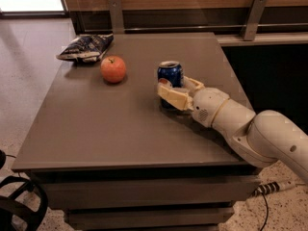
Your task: Place pepsi can upright
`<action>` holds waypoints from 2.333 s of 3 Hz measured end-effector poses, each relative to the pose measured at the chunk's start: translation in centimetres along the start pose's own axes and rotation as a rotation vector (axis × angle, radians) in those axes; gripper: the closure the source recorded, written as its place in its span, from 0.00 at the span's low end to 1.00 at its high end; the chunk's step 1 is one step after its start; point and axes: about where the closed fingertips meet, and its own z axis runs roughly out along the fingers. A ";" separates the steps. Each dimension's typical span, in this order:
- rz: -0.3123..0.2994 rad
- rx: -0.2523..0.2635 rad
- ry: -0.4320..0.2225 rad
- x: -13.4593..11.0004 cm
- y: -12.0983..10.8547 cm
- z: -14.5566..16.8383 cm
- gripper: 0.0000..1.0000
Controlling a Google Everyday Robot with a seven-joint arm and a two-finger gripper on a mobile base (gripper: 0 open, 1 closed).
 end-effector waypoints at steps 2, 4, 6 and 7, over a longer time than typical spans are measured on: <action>-0.040 0.078 -0.121 -1.9 -2.4 -2.8 1.00; -0.106 0.174 -0.038 -1.9 -2.8 -3.0 1.00; -0.094 0.225 0.035 -1.0 -3.3 -3.4 1.00; -0.144 0.266 0.125 -1.4 -3.1 -3.7 1.00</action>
Offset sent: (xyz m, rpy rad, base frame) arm -0.0019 -0.0605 0.0218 0.0620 -0.1420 -0.1376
